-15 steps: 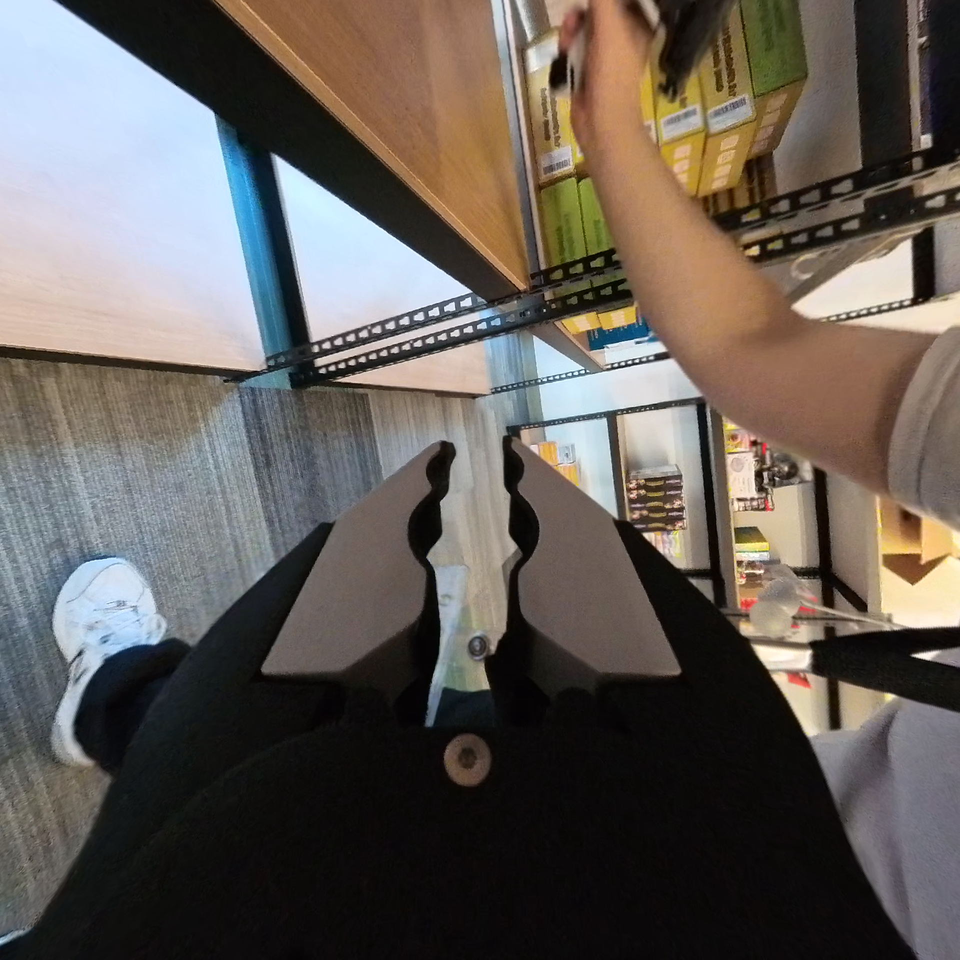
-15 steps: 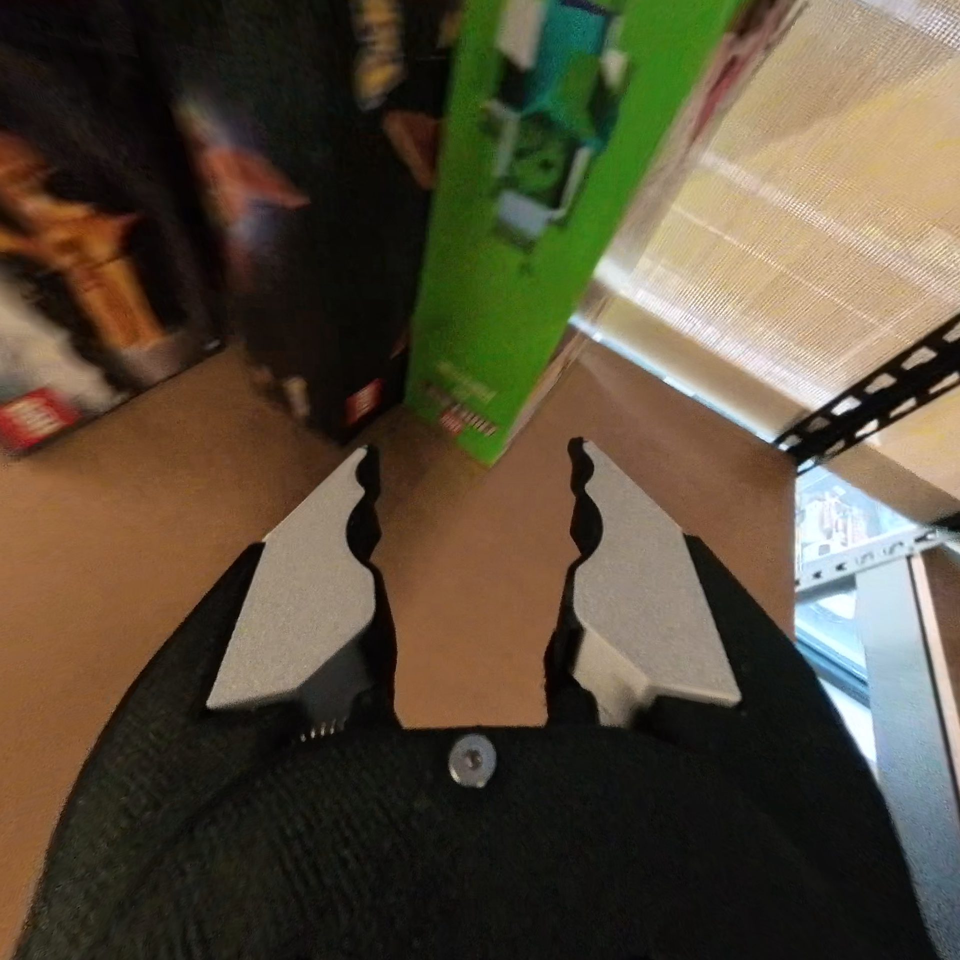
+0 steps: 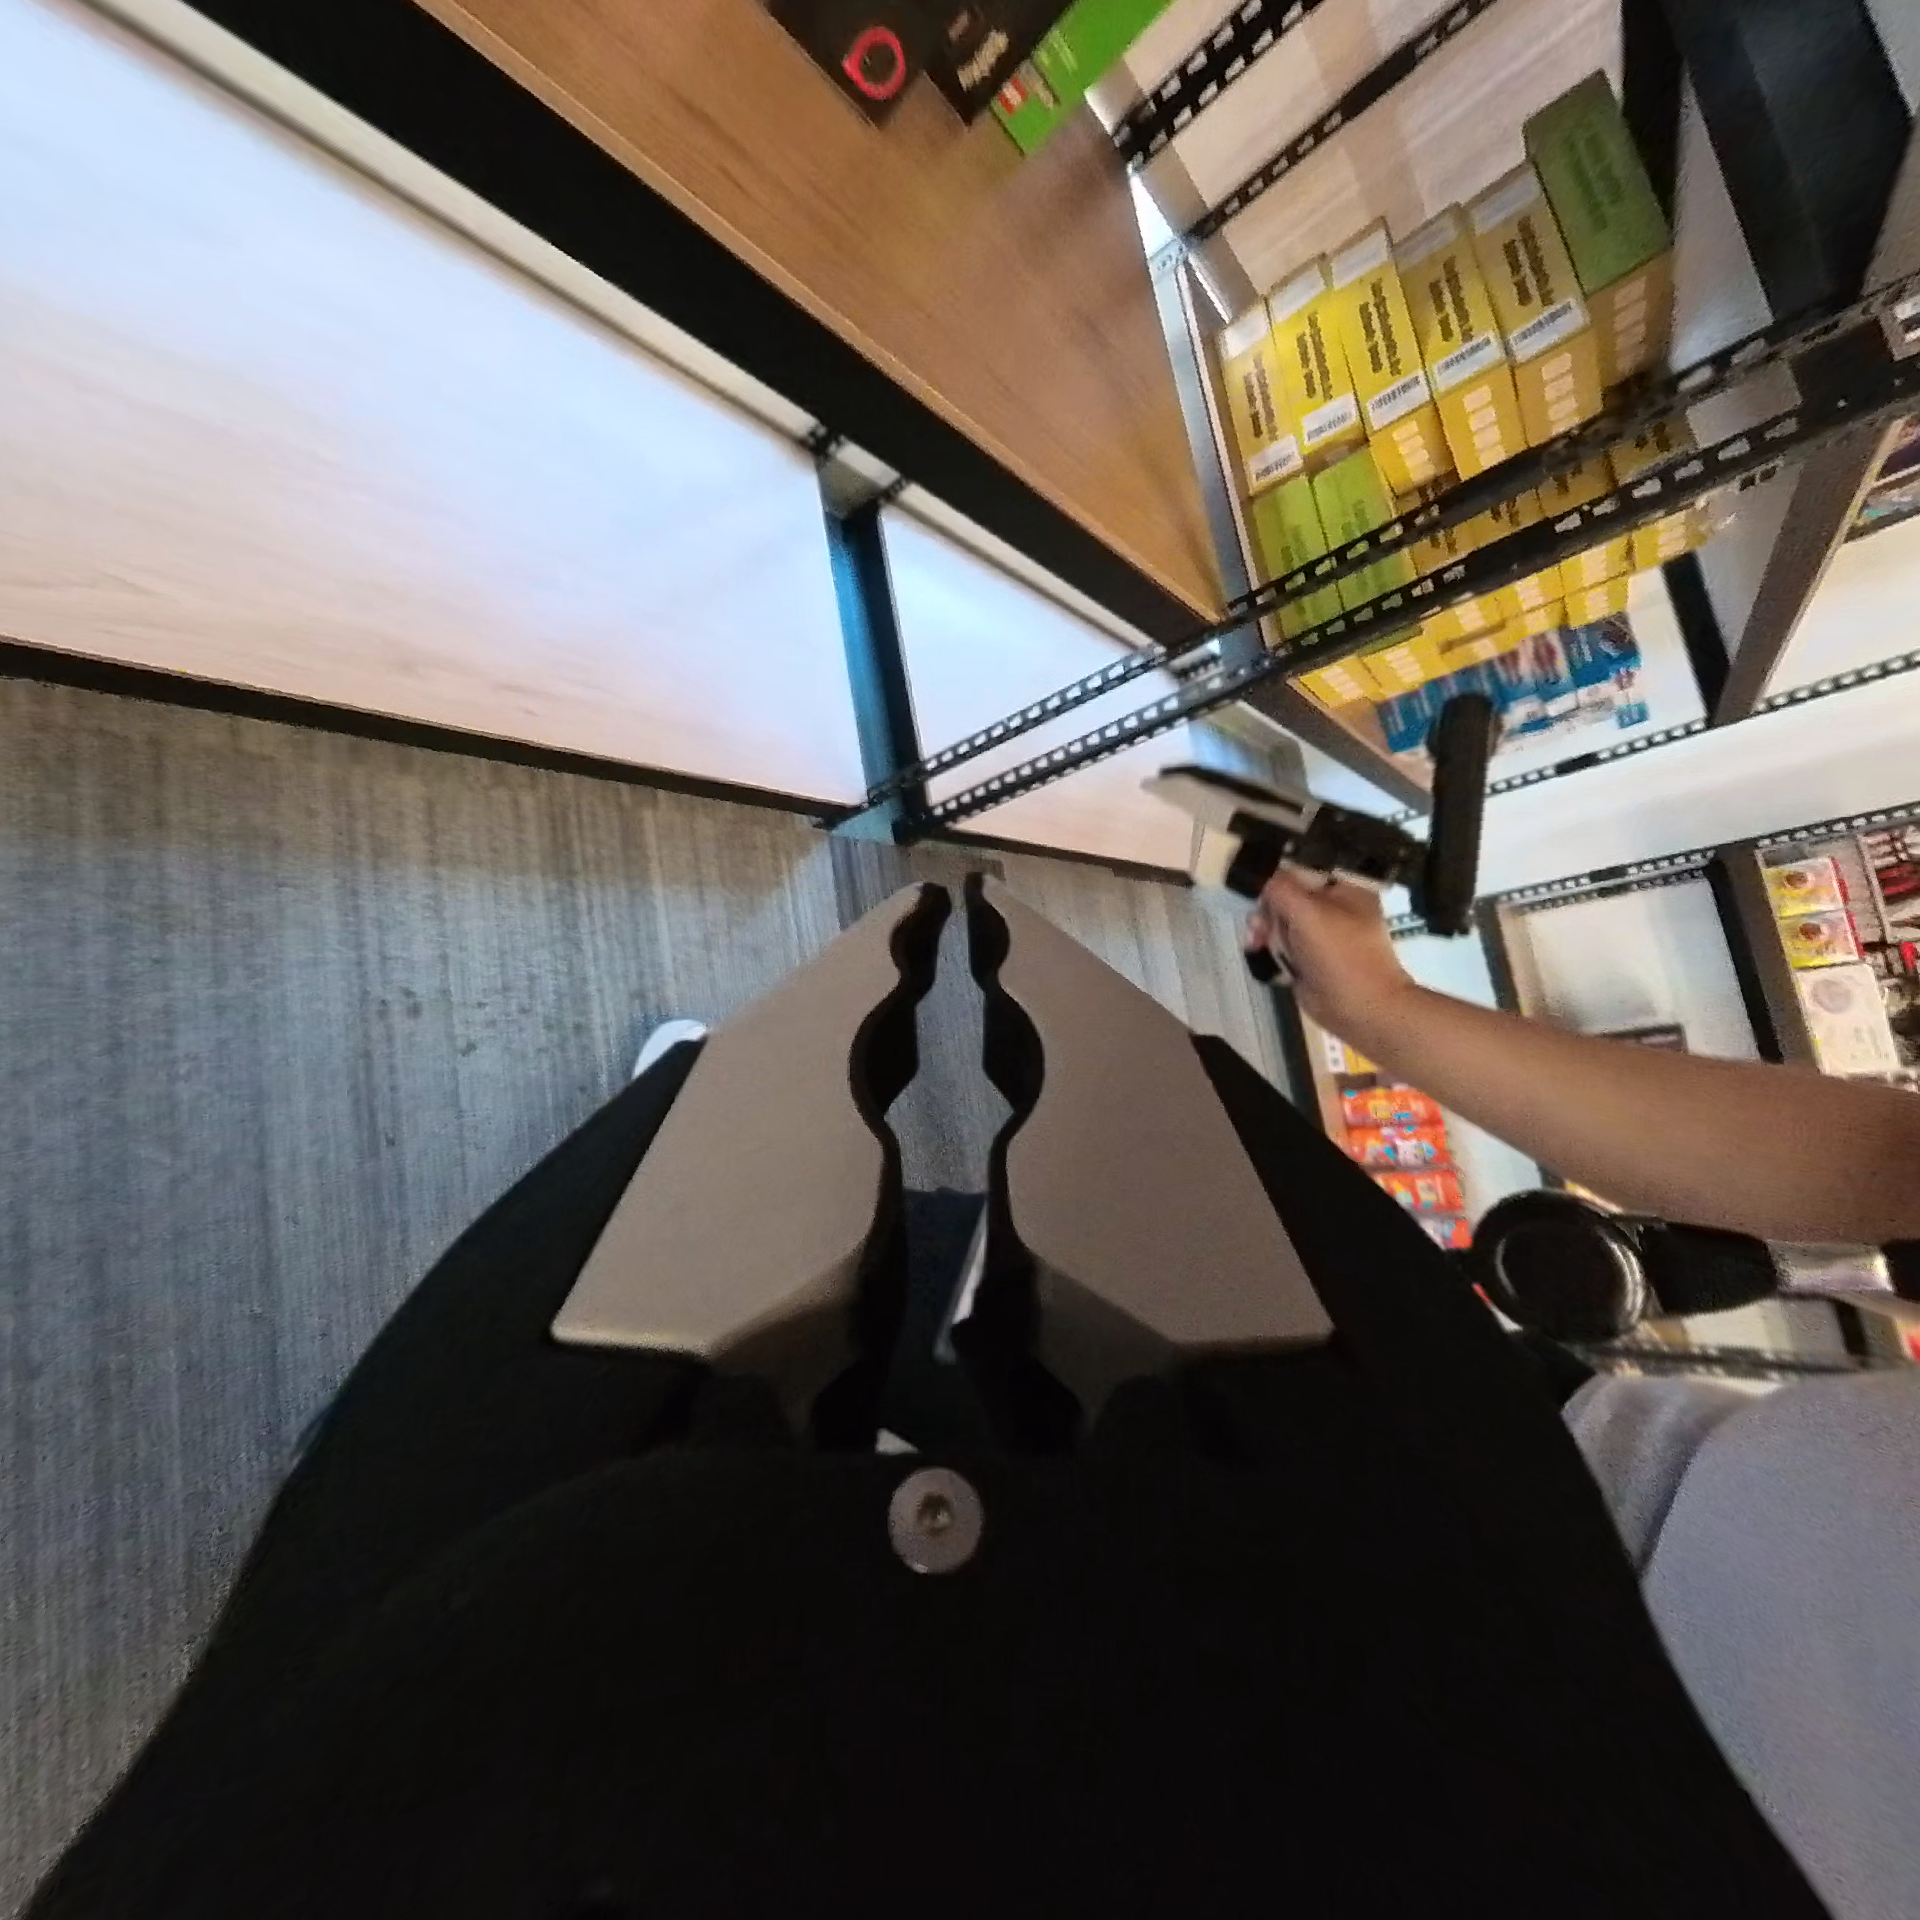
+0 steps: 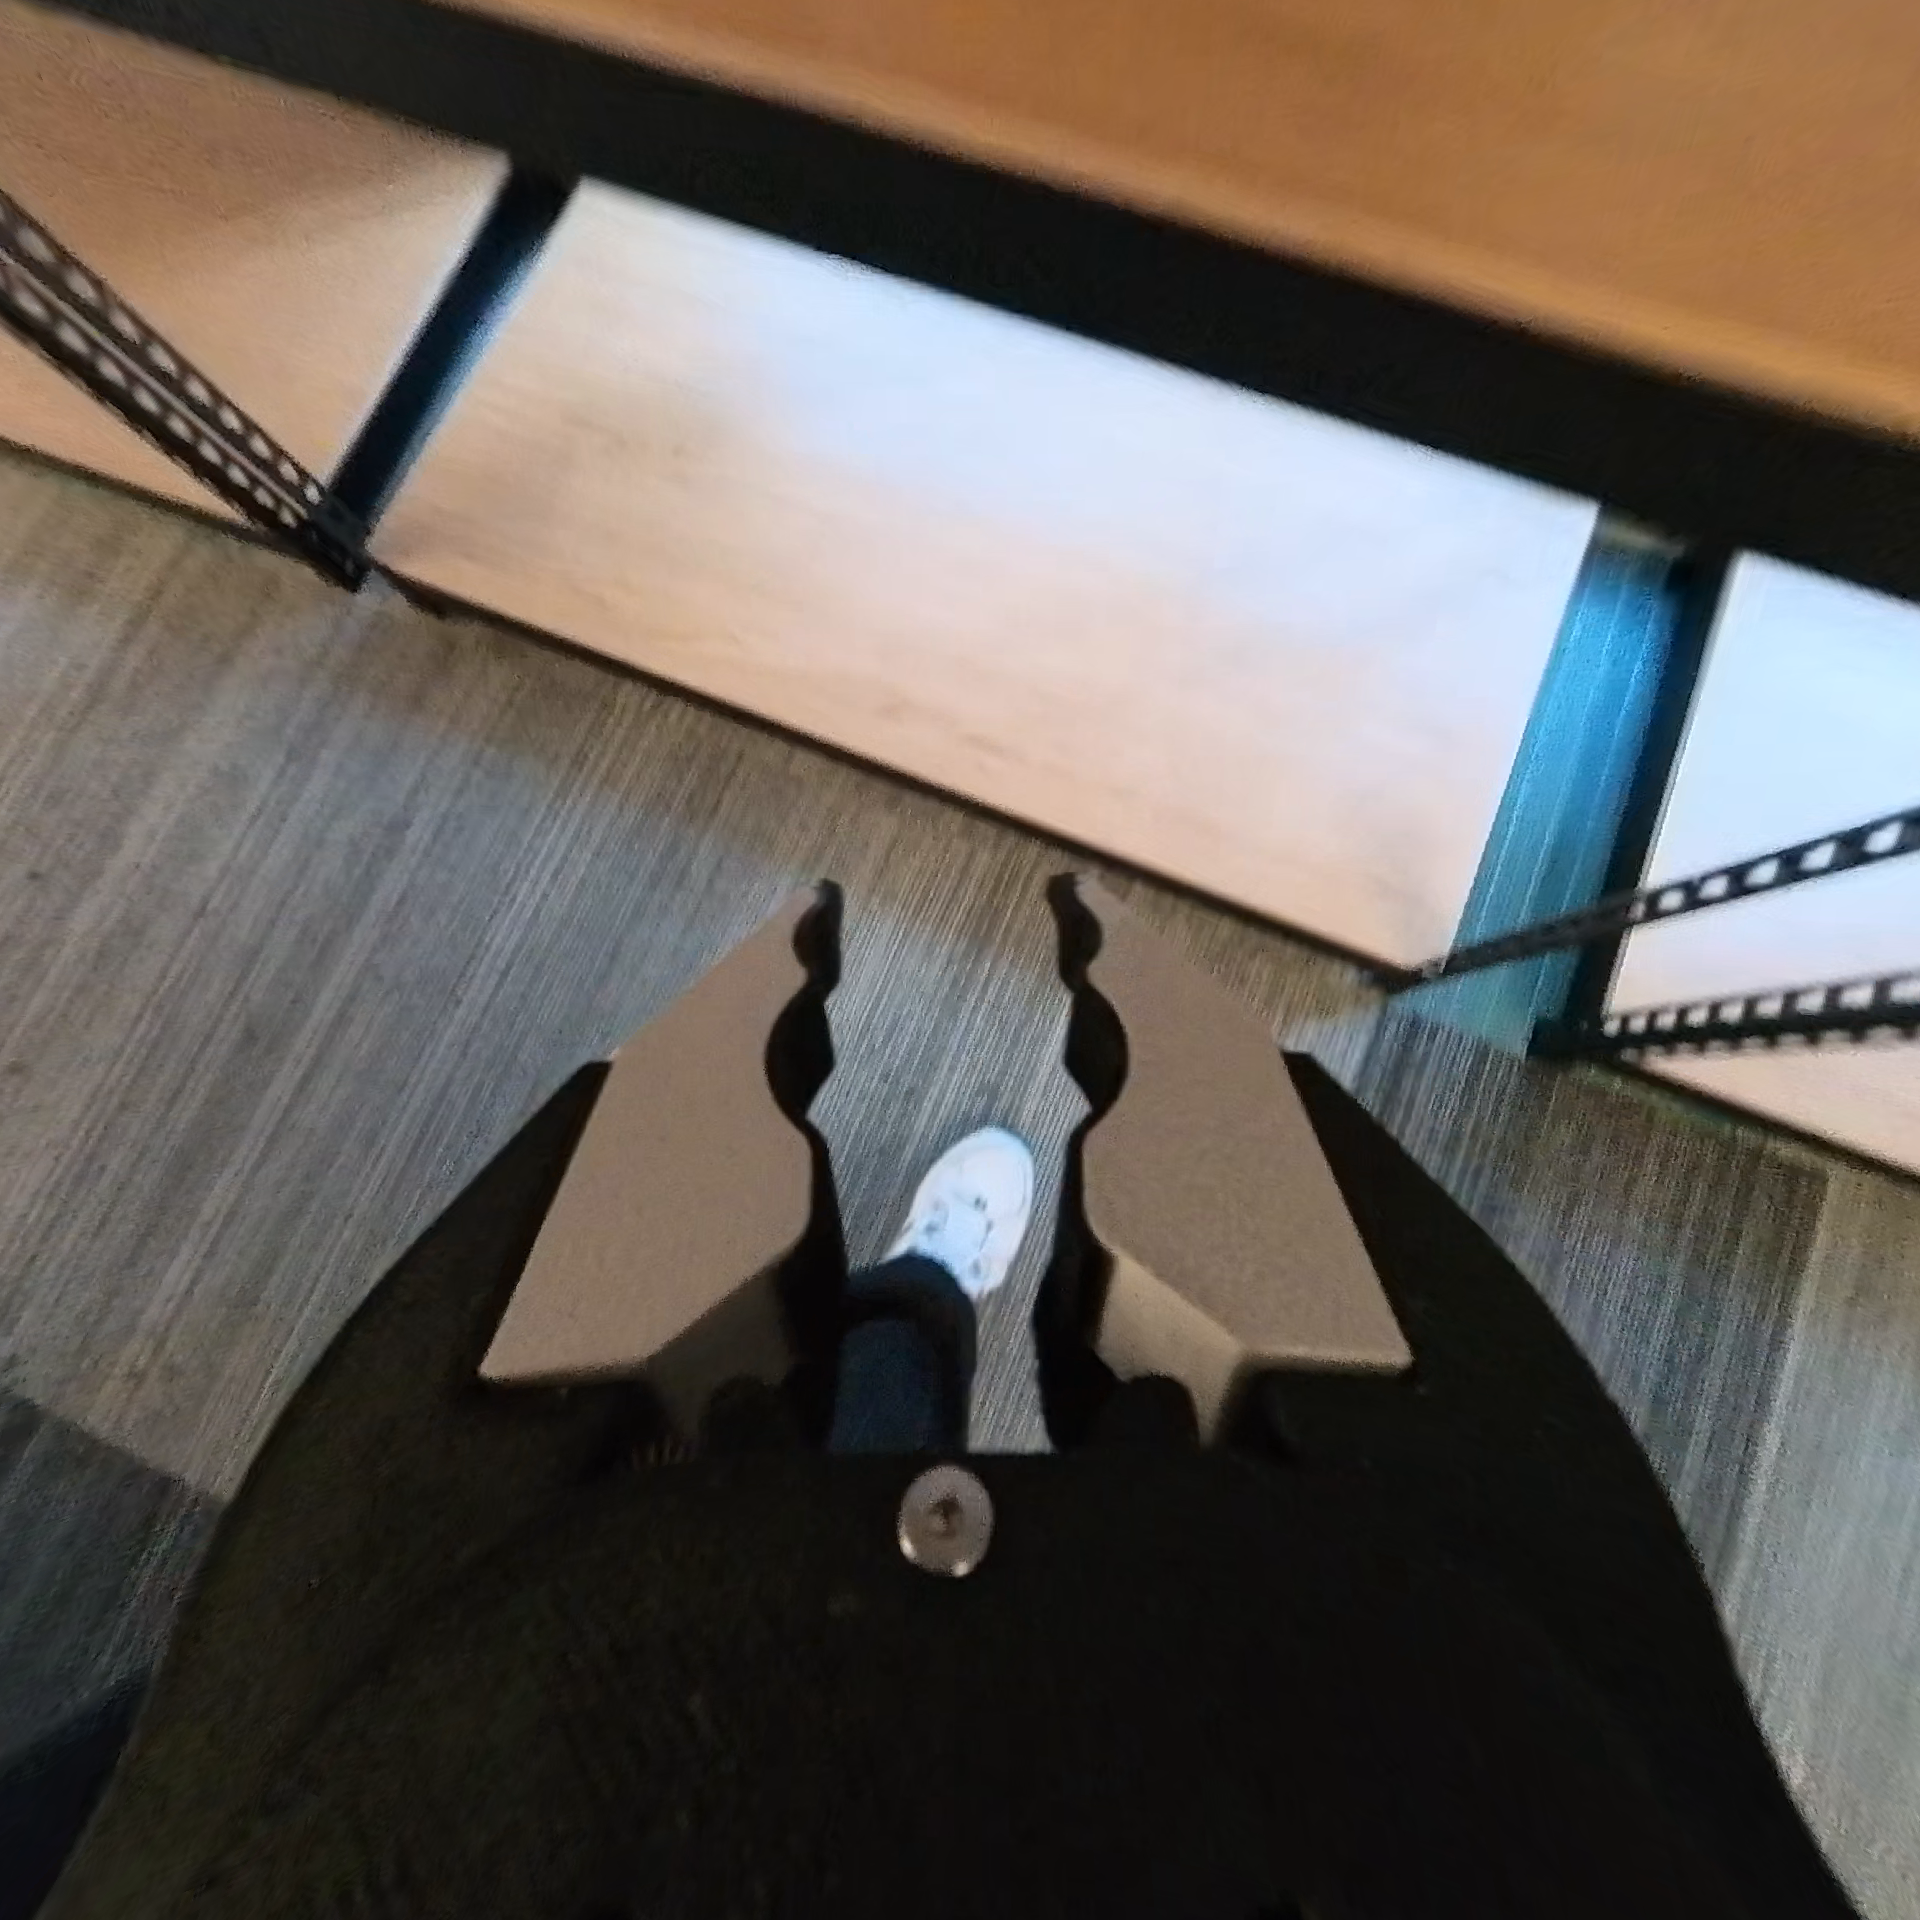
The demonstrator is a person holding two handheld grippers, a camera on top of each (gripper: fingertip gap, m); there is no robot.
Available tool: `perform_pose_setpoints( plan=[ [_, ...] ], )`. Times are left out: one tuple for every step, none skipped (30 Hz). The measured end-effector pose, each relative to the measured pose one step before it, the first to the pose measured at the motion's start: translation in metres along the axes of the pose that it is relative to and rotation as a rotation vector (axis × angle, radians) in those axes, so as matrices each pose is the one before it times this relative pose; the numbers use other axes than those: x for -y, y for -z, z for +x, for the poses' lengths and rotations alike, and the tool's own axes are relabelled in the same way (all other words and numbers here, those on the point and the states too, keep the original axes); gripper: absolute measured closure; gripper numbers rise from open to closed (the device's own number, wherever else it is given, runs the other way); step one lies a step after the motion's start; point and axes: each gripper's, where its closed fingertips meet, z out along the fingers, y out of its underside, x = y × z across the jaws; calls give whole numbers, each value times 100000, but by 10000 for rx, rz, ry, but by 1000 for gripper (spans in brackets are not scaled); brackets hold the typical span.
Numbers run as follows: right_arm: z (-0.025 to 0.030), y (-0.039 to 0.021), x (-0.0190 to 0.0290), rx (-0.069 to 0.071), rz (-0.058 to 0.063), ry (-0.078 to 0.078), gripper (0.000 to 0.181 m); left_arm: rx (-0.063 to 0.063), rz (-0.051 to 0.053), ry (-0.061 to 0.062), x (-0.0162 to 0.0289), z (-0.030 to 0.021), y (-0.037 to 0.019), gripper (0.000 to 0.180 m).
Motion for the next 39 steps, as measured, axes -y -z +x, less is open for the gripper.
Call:
perform_pose_setpoints(
  plan=[
    [-1488, 506, -1656, 22, -299, -31, 150, 39, 211, -9, -158, -364, 1349, 180],
    [-1734, 307, -1240, 223, -256, 124, 161, 45, 230, 2, -114, -439, 1168, 180],
    [-1687, 122, -843, 211, -191, 327, 171, 83, 261, -2, -30, -538, 1007, 180],
    [-1452, -71, -517, 104, -189, 402, 179, 103, 258, -35, 4, -550, 862, 180],
    [-1412, -223, -258, 143, -188, 368, 181, 122, 224, -64, -18, -535, 725, 180],
    [-1426, -342, -45, 242, -185, 321, 181, 136, 207, -91, -14, -508, 609, 180],
    [-1351, -414, 197, 261, -132, 269, 181, 136, 216, -133, 6, -461, 536, 180],
    [-1150, -447, 359, 193, -75, 191, 181, 153, 236, -162, 21, -445, 472, 180],
    [-1044, -446, 512, 169, -7, 115, 181, 176, 234, -157, 29, -454, 436, 180],
    [-1021, -420, 613, 182, 46, 58, 181, 159, 184, -120, -18, -442, 374, 180],
    [-975, -385, 644, 180, 68, 24, 181, 113, 131, -62, -49, -363, 327, 180],
    [-961, -358, 595, 176, 59, 15, 181, 62, 130, -25, -18, -290, 313, 180],
    [-962, -346, 552, 180, 58, 44, 181, 34, 138, -20, 35, -253, 304, 180],
    [-938, -326, 495, 173, 52, 101, 181, 49, 115, -42, 27, -261, 315, 180],
    [-862, -319, 385, 147, 14, 143, 181, 92, 71, -98, 7, -302, 334, 180],
    [-792, -308, 270, 137, -20, 166, 181, 152, 27, -167, -14, -354, 344, 180],
    [-718, -270, 228, 133, -22, 162, 181, 203, 13, -213, -4, -393, 376, 180],
    [-618, -224, 188, 120, -9, 143, 181, 221, 29, -208, 20, -409, 400, 180],
    [-470, -181, 150, 80, -3, 125, 181, 204, 48, -161, 63, -384, 393, 180],
    [-303, -159, 105, 25, -2, 101, 181, 186, 57, -99, 83, -365, 404, 180],
    [-196, -128, 67, 18, -7, 62, 181, 167, 71, -42, 109, -353, 369, 180],
    [-47, -76, 69, -18, -5, 25, 181, 132, 94, -24, 158, -287, 358, 180],
    [111, -6, 141, -73, 31, 3, 181, 131, 93, -18, 188, -276, 339, 180],
    [161, 78, 219, -64, 56, -19, 181, 166, 72, -26, 204, -289, 338, 180],
    [210, 175, 306, -48, 71, -16, 181, 207, 65, -69, 239, -307, 368, 180],
    [316, 290, 439, -80, 103, 34, 181, 249, 79, -96, 308, -342, 433, 180],
    [451, 394, 529, -120, 117, 74, 181, 283, 144, -87, 444, -364, 520, 180],
    [550, 469, 592, -139, 112, 100, 181, 283, 231, -45, 616, -379, 605, 180],
    [765, 571, 626, -218, 111, 118, 181, 219, 254, 8, 718, -318, 647, 180],
    [903, 666, 646, -264, 116, 96, 181, 116, 205, 29, 742, -186, 600, 180],
    [923, 709, 648, -230, 138, 28, 181, 30, 101, 28, 642, -97, 513, 180],
    [884, 701, 578, -168, 141, -45, 181, -39, -29, 13, 468, -42, 386, 180],
    [860, 655, 473, -139, 117, -70, 181, -61, -139, -6, 273, -43, 258, 178],
    [842, 566, 351, -135, 97, -56, 181, -6, -195, 8, 135, -146, 209, 175],
    [803, 459, 153, -122, 45, -38, 181, 35, -162, 33, 107, -209, 191, 172],
    [747, 339, -19, -114, 10, -23, 181, -3, -96, 60, 95, -136, 179, 171],
    [676, 223, -185, -99, -9, -9, 181, -1, -76, 119, 24, -109, 178, 168],
    [622, 109, -378, -113, -69, 0, 180, 17, -83, 178, -75, -102, 153, 164],
    [576, 27, -544, -132, -123, -3, 180, -48, -102, 212, -171, 34, 187, 161]
  ],
)
